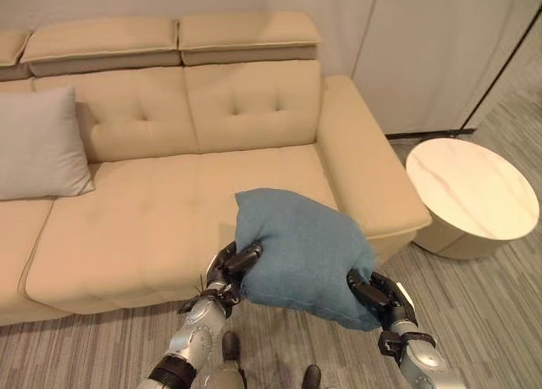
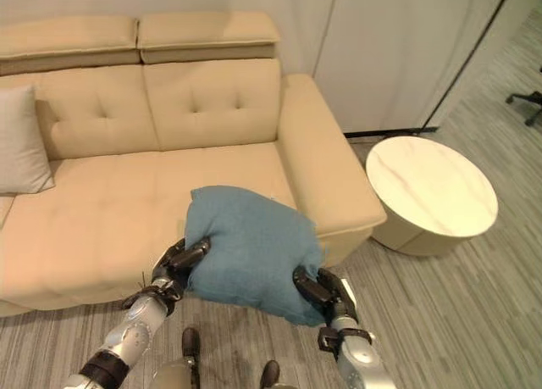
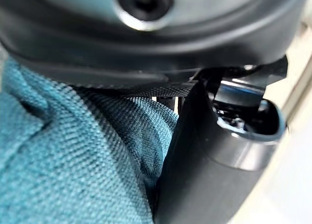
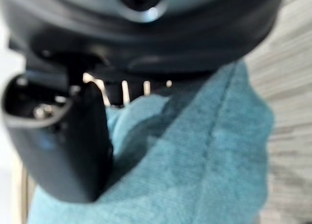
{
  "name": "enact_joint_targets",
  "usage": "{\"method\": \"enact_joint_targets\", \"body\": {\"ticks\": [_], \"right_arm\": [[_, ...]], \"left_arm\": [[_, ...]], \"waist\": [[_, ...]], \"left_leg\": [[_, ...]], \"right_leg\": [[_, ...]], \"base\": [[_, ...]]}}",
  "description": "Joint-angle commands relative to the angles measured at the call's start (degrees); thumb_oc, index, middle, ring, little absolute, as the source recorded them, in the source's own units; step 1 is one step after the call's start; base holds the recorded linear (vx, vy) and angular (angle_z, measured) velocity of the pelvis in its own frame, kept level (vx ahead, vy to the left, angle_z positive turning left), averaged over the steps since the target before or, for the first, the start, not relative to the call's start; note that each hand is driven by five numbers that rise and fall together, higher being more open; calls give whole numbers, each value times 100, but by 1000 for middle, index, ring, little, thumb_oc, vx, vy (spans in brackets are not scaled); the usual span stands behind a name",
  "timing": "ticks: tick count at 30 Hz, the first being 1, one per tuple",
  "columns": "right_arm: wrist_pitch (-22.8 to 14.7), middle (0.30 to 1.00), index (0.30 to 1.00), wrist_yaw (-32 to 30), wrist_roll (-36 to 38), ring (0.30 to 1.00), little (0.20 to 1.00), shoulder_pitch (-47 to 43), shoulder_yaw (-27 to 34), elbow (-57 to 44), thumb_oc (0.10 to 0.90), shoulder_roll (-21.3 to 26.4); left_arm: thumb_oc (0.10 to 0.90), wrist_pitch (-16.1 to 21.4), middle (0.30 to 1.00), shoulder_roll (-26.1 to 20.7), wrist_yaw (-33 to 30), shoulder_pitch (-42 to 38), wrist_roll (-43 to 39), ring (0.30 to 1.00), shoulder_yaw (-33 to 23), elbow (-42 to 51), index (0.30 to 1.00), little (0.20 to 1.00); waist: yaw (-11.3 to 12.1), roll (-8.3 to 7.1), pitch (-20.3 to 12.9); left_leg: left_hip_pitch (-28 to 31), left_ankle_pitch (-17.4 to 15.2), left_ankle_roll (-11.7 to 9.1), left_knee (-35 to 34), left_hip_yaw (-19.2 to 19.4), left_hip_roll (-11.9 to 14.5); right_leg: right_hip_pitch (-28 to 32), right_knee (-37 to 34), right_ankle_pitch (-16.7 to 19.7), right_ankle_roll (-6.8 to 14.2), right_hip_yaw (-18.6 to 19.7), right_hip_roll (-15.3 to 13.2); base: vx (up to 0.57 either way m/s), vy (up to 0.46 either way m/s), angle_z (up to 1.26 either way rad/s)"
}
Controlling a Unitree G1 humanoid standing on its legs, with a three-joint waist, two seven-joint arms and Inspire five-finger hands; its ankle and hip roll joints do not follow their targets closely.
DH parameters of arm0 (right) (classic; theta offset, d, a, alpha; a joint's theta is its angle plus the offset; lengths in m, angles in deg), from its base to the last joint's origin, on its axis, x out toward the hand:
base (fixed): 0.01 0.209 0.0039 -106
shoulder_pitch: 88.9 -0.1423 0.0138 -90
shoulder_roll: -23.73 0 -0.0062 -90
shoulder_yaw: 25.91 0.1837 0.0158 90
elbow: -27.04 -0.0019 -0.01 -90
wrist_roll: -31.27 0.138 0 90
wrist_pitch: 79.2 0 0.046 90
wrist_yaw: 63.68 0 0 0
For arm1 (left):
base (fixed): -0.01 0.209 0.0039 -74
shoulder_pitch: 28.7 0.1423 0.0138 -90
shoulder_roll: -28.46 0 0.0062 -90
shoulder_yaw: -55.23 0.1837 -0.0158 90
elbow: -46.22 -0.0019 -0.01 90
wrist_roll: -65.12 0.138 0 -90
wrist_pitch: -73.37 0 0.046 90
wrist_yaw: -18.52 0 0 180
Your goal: Pick up all the scattered cushions and arrange them neatly on the sofa.
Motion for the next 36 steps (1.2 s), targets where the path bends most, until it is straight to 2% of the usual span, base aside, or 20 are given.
{"method": "enact_joint_targets", "body": {"ticks": [1,2,3,4,5,6,7,10,12,13,14,16,17,18,24,27,30,33,35,36], "right_arm": [[-656,300,300,564,-150,300,300,-757,-317,-897,400,-252],[-656,300,300,564,-150,300,300,-758,-316,-897,400,-251],[-649,300,300,617,-212,300,300,-754,-347,-884,400,-271],[-603,300,300,629,-221,300,300,-765,-347,-884,400,-274],[-602,300,300,629,-221,300,300,-767,-346,-884,400,-272],[-587,300,300,647,-254,300,300,-677,-329,-920,400,-280],[-592,300,300,669,-244,300,300,-597,-325,-958,400,-279],[-591,300,300,684,-221,300,300,-526,-294,-1038,400,-267],[-599,300,300,661,-167,300,300,-532,-250,-1039,400,-251],[-611,300,300,635,-143,300,300,-538,-211,-1015,400,-249],[-619,300,300,634,-136,300,300,-538,-187,-1022,400,-252],[-622,300,300,627,-144,300,300,-526,-172,-1031,400,-241],[-612,300,300,599,-173,300,300,-483,-132,-1041,400,-228],[-625,300,300,599,-210,300,300,-450,-92,-1061,400,-193],[-677,300,300,550,-231,300,300,-384,44,-965,400,-98],[-782,300,300,427,-88,300,300,-393,113,-1006,400,-55],[-802,300,300,342,-156,300,300,-466,118,-1022,400,21],[-851,300,300,293,-266,300,300,-607,117,-989,400,78],[-874,300,300,181,-609,300,300,-912,134,-868,400,186],[-877,300,300,111,-798,300,300,-925,196,-782,400,196]], "left_arm": [[400,568,300,396,615,-706,123,300,42,1215,300,300],[400,568,300,398,615,-708,123,300,42,1214,300,300],[400,552,300,407,630,-732,168,300,73,1196,300,300],[400,562,300,378,619,-778,231,300,119,1212,300,300],[400,562,300,380,618,-780,231,300,119,1212,300,300],[400,585,300,348,624,-768,298,300,180,1217,300,300],[400,605,300,356,626,-764,319,300,216,1227,300,300],[400,610,300,371,637,-799,332,300,240,1208,300,300],[400,615,300,347,649,-860,362,300,278,1187,300,300],[400,595,300,352,669,-878,396,300,295,1150,300,300],[400,591,300,365,679,-869,417,300,289,1140,300,300],[400,601,300,381,684,-863,422,300,278,1134,300,300],[400,611,300,411,673,-851,419,300,261,1135,300,300],[400,612,300,426,702,-872,434,300,254,1112,300,300],[400,568,300,516,702,-736,450,300,189,1041,300,300],[400,590,300,534,578,-729,478,300,166,1023,300,300],[400,647,300,580,558,-790,389,300,132,1059,300,300],[400,692,300,563,544,-787,377,300,18,1124,300,300],[400,706,300,481,629,-734,543,300,-7,1167,300,300],[400,686,300,457,630,-696,619,300,-19,1108,300,300]], "waist": [[173,-89,-609],[180,-80,-623],[155,-58,-631],[75,88,-575],[82,101,-587],[-56,301,-540],[-175,342,-497],[-321,370,-503],[-470,339,-480],[-596,274,-484],[-665,253,-479],[-719,260,-456],[-803,230,-451],[-827,225,-447],[-831,308,-610],[-802,226,-543],[-766,132,-456],[-615,61,-457],[-415,207,-452],[-404,272,-446]], "left_leg": [[-17,-249,175,190,-51,-285],[-32,-237,174,182,-48,-274],[127,-349,309,223,28,-412],[517,-500,499,176,19,-523],[505,-487,495,167,22,-507],[803,-559,599,79,-117,-503],[988,-562,607,24,-230,-543],[1136,-539,556,-51,-363,-569],[1288,-566,448,-99,-531,-593],[1435,-638,357,-124,-720,-620],[1537,-676,313,-143,-809,-628],[1658,-719,272,-155,-864,-600],[1814,-806,239,-146,-1041,-616],[1838,-876,220,-71,-1098,-604],[1897,-809,-8,222,-1308,-332],[1290,-316,-240,1494,-1277,-179],[966,-271,-161,1877,-1145,-89],[644,-488,-65,1233,-1216,-97],[417,-264,-107,89,-1765,-64],[440,-108,-143,1,-1806,-31]], "right_leg": [[524,1057,91,506,344,-276],[506,1047,108,502,350,-264],[360,1573,649,635,401,-480],[145,2506,1190,640,483,-664],[134,2487,1210,633,485,-646],[-232,3182,1335,562,669,-501],[-480,3373,1166,515,775,-426],[-717,2986,1026,477,765,-321],[-816,2236,820,440,714,-326],[-985,1377,752,459,941,-214],[-1035,1031,799,505,1119,-126],[-1069,837,911,561,1273,-53],[-1174,787,1007,621,1601,81],[-1058,716,887,602,1675,118],[-751,622,395,297,1550,459],[-439,470,258,42,1348,525],[-280,402,171,-45,1329,519],[-107,261,35,-21,1542,535],[20,350,-186,-52,1772,723],[97,372,-247,-68,1804,794]], "base": [[206,209,16],[307,349,29],[304,375,27],[304,375,26],[422,420,33],[338,237,39],[429,246,31],[225,1,44],[300,-129,73],[421,-209,68],[459,-222,65],[287,-130,52],[271,-144,52],[327,-216,52],[169,-193,26],[93,-217,29],[81,-131,17],[148,-29,-6],[266,75,-42],[273,88,-58]]}}
